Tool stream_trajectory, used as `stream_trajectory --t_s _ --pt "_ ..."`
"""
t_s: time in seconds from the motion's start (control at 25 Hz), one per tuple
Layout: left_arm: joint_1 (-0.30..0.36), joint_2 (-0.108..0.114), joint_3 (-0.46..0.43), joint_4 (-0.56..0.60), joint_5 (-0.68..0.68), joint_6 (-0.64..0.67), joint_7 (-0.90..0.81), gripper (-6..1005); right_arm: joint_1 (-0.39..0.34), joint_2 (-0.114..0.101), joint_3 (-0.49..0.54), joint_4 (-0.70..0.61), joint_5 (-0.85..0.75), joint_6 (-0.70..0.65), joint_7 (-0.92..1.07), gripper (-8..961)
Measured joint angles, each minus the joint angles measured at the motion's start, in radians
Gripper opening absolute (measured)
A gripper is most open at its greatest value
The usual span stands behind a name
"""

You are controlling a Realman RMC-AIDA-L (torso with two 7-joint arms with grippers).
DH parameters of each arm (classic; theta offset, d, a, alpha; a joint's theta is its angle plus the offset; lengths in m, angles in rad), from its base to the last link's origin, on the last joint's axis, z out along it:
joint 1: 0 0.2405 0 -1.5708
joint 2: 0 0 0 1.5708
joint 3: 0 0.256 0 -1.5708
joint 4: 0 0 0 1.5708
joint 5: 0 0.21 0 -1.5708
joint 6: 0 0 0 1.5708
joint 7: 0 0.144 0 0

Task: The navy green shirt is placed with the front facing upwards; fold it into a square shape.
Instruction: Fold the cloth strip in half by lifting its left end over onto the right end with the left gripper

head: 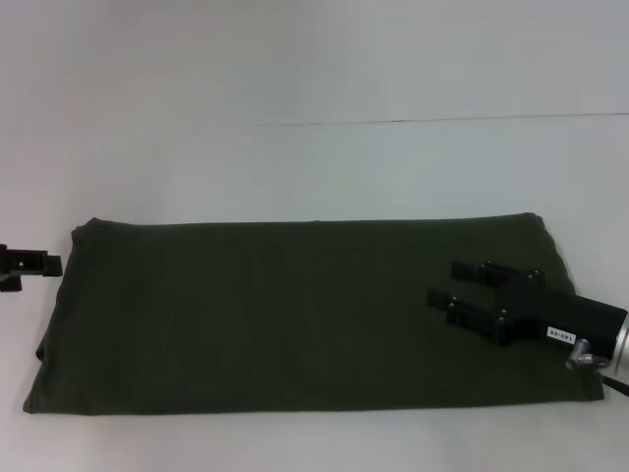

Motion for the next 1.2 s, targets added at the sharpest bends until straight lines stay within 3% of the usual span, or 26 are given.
stream_trajectory --t_s 1.2 --pt "0.002 -0.018 0.099 -0.108 0.05 -0.14 -0.008 698 0.011 0.002 -0.011 0.001 0.001 0.006 0.005 645"
